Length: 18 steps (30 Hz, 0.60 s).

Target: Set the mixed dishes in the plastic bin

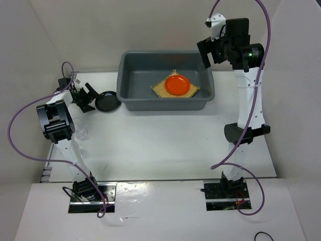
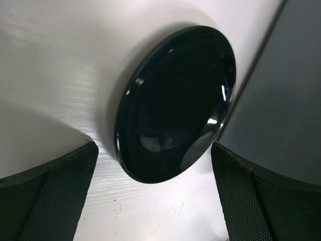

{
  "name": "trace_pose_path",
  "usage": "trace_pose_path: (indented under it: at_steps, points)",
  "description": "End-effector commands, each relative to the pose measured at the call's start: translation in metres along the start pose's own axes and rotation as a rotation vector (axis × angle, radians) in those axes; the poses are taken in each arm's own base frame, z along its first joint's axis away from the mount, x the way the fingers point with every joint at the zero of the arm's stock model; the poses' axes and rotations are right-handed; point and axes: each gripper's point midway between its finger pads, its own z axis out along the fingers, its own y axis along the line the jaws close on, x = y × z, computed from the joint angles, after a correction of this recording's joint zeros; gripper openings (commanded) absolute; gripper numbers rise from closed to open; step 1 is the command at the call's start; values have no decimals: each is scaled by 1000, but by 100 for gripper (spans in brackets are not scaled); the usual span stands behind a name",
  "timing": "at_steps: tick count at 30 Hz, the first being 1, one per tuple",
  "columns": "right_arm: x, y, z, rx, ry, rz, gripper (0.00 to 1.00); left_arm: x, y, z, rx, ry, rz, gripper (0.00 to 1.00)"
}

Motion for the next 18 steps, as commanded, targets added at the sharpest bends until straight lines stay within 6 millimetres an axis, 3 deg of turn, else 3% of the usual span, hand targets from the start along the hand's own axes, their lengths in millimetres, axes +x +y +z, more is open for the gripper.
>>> trace_pose_path:
  at_steps: [1,5,7,10,13,18]
  points:
    - [-12,-5,-25,46,-48,9,99,-3,0,11,38,6,47,100]
    - [-9,-8,-23,62,-33,9,99,9,3,30,101,77,-11,100]
    - [-4,-11,-20,79,-11,9,99,4,-8,30,158,78,-5,100]
    - [3,-10,-8,78,22,8,99,3,-9,35,180,81,-18,98]
    - [1,-12,-8,90,15,9,99,0,-16,38,226,97,-31,90]
    - [1,-12,-2,90,16,9,99,1,-21,41,273,118,-59,57]
